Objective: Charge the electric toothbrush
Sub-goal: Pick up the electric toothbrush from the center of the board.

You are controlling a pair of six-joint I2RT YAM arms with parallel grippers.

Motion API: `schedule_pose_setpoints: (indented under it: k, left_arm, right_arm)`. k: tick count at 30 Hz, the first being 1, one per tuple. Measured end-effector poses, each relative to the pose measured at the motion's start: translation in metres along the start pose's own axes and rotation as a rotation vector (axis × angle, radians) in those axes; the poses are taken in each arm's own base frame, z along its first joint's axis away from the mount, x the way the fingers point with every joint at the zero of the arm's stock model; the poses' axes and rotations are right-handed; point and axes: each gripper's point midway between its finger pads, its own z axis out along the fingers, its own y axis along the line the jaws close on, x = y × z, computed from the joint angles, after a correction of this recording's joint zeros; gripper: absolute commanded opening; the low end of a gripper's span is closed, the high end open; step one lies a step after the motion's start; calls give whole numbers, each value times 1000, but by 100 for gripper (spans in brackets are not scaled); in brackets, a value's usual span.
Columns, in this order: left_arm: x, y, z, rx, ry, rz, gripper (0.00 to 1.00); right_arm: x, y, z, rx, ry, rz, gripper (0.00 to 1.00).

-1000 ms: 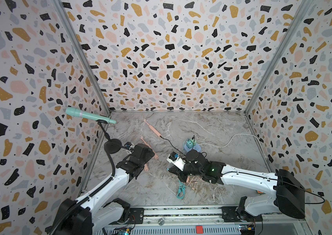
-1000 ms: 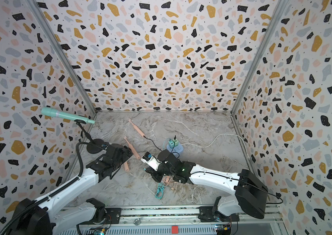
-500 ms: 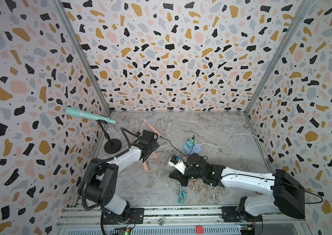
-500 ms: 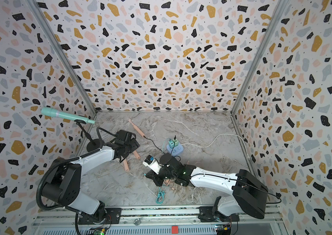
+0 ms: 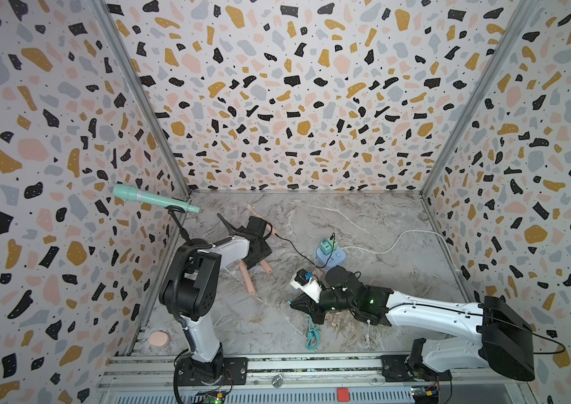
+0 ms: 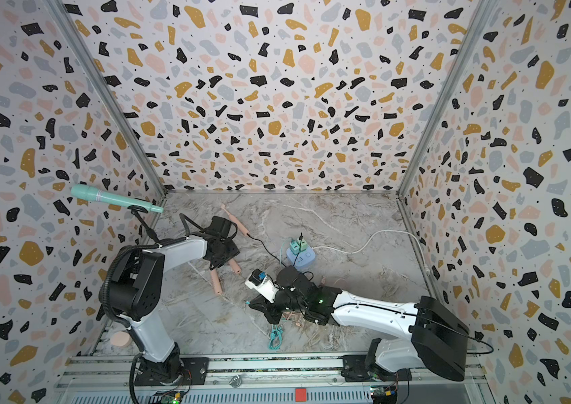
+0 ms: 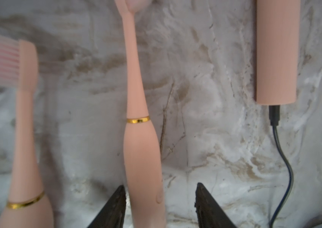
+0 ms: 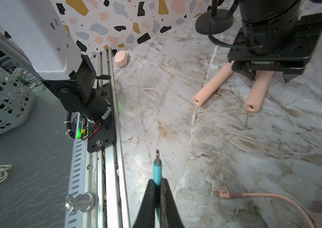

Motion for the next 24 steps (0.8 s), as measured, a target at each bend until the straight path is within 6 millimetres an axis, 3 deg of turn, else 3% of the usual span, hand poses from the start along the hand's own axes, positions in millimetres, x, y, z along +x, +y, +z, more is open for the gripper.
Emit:
schedule_pose_setpoints:
  k: [2,24]
  left_arm:
    - [-2,0,2,-19,11,15,46]
    - [-2,12,6,-129,55,128,34]
  right_arm:
    - [0,2,1,-1,1,-4,0]
    - [8,-3,3,42,28,-8,0]
